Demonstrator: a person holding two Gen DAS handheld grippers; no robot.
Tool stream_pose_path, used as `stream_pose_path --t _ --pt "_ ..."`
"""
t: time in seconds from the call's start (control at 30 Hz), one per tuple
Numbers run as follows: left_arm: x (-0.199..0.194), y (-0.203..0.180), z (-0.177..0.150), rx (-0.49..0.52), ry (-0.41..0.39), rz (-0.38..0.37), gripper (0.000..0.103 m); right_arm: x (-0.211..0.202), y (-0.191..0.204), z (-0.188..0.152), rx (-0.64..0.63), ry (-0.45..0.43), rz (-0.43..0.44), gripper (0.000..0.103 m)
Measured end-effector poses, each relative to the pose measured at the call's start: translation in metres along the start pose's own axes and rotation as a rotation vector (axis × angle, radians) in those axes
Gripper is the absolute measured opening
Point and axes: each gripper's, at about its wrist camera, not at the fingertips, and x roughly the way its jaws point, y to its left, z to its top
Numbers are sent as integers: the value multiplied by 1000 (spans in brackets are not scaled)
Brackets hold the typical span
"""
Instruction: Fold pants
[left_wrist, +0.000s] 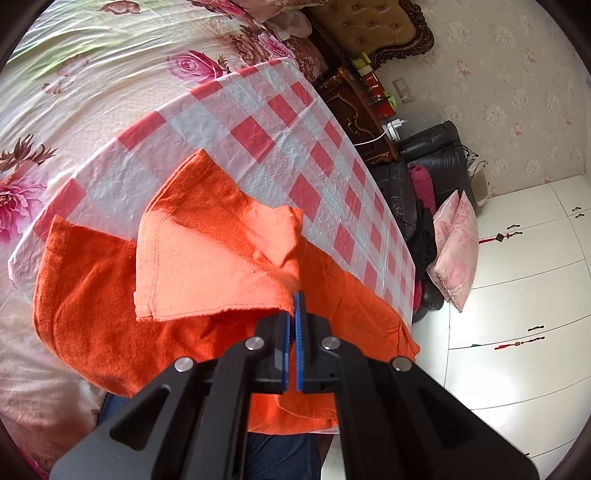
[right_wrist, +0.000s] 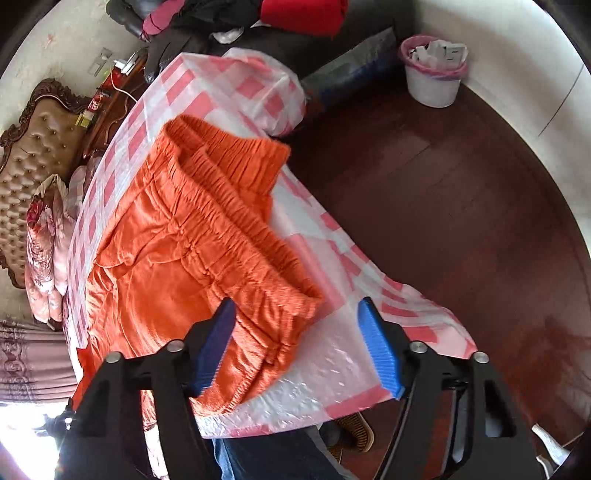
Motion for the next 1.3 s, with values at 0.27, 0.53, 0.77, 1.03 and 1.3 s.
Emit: stream_pose_path --t 0.27,0.53,0.77,1.03,1.3 --pt "-10 -9 19 -6 -5 -35 1 -45 42 15 -59 -51 79 12" --pt "-20 -64 112 -53 -37 -57 1 -98 168 131 -118 -176 265 10" --pt "-54 -68 43 103 -74 -26 1 -85 135 153 -127 -213 327 10" --pt "-12 45 -88 7 37 8 1 -5 27 121 -78 -32 140 10" --pt "-22 67 -107 -72 -4 -29 1 -17 17 101 -109 -75 112 10"
